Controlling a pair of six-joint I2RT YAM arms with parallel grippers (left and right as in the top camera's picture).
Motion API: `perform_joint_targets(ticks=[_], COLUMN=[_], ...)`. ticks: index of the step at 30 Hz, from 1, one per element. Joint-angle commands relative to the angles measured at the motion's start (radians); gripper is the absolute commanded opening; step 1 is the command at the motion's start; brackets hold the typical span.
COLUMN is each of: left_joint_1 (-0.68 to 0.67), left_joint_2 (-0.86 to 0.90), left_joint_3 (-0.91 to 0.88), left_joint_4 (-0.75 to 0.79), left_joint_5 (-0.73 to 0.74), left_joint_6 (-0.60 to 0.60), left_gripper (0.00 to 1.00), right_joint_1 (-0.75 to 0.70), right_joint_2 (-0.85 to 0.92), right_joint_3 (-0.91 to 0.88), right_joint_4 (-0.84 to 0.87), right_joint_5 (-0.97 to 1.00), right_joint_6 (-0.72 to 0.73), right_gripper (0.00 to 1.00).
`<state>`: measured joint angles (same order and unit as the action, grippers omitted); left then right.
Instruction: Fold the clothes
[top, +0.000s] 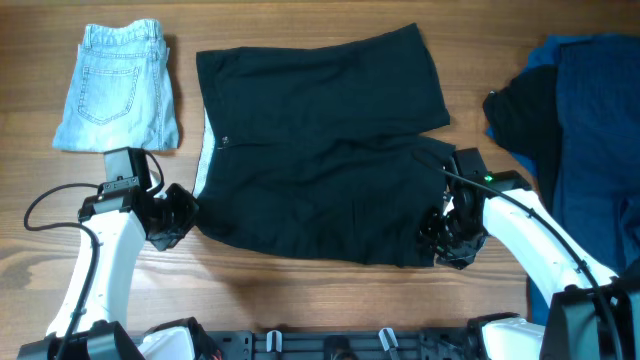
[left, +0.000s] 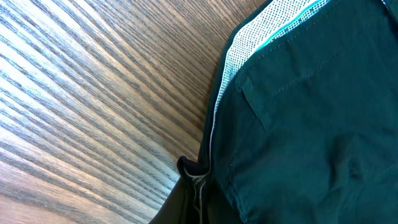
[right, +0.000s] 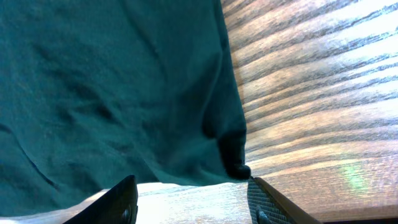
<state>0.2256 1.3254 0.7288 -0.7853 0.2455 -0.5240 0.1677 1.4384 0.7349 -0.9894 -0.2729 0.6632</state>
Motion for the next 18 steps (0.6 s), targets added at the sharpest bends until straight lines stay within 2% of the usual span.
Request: perform_joint_targets(ticks=[1,3,5,6,11,15,16,17,18], left_joint_1=[0.0,0.0,0.0,0.0,0.0,0.0,0.0,0.0,0.0], left_joint_2=[-0.01,-0.01,-0.01,-0.01,-0.01,-0.01,-0.01,-0.01,-0.01], left_joint_3=[0.018,0.018,0.018,0.018,0.018,0.018,0.018,0.018,0.018], left_joint_4=[0.003,0.007,0.011,0.011,0.01,0.01,0.01,0.01,0.01], left_joint_5=[0.001,0.001,0.001,0.001,0.001,0.001,0.001,0.001,0.001], left_joint_6=[0.02,0.02,0.02,0.02,0.02,0.02,0.02,0.02,0.02], left_gripper=[0.06,0.06,0.07,0.06,0.07,0.07,0.07,0.07,0.07], right_joint_1=[-0.002,-0.002,-0.002,-0.002,-0.002,-0.002,-0.002,-0.002,-0.002], right_joint_2=[-0.012,-0.012,-0.012,-0.012,-0.012,-0.012,-0.012,-0.012,-0.012], right_joint_3=[-0.02,-0.033,-0.073,-0.104,-0.159,-0.159,-0.159,-0.159,-0.159], right_joint_4=[-0.003,-0.001,0.023,0.071,0.218,0.241,0.24,0.236,0.231], right_joint_5=[-0.004,-0.005,-0.03,-0.077,-0.139,-0.116,-0.106,-0.1,-0.095], right_joint_6=[0.034,0.053,0.099,0.097,0.099,0.098,0.095,0.095,0.091], right_gripper=[0.61,0.66,0.88,0.91,0.88,0.63,0.49,0.31,0.22])
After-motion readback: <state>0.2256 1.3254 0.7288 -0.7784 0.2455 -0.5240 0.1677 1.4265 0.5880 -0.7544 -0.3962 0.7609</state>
